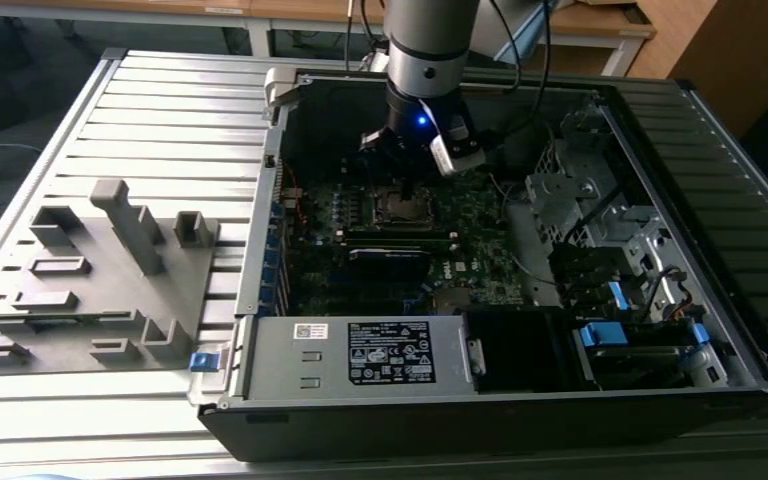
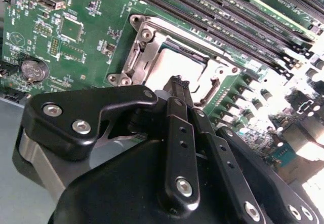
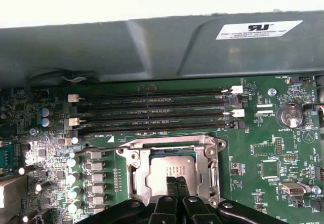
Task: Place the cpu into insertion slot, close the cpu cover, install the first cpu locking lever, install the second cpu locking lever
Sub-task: 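Close the cpu cover, then install the first cpu locking lever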
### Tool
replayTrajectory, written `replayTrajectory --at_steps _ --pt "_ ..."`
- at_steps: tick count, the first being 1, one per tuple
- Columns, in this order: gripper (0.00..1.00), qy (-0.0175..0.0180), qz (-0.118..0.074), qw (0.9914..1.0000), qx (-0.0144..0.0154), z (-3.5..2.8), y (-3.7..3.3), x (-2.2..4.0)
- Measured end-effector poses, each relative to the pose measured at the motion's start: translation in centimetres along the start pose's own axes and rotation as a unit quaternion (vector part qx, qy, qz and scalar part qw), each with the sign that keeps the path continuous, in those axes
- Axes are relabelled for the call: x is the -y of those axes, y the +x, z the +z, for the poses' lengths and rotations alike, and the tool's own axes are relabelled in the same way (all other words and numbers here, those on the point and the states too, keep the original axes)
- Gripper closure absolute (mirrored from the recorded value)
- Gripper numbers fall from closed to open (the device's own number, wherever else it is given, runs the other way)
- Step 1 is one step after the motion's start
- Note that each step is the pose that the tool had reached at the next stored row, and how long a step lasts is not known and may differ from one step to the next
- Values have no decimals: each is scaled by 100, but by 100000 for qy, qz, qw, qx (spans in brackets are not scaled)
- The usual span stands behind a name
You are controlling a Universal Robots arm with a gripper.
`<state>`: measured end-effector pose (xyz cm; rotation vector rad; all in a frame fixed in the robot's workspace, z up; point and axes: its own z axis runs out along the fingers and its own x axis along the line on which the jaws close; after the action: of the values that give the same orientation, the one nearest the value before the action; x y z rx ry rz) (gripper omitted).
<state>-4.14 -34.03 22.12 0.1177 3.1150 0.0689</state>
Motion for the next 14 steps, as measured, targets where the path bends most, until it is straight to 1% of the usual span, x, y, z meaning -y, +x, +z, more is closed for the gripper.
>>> replayTrajectory --at_steps 8,14 --pt "89 -4 -6 100000 39 24 0 1" --pt "89 4 -7 100000 32 10 0 1"
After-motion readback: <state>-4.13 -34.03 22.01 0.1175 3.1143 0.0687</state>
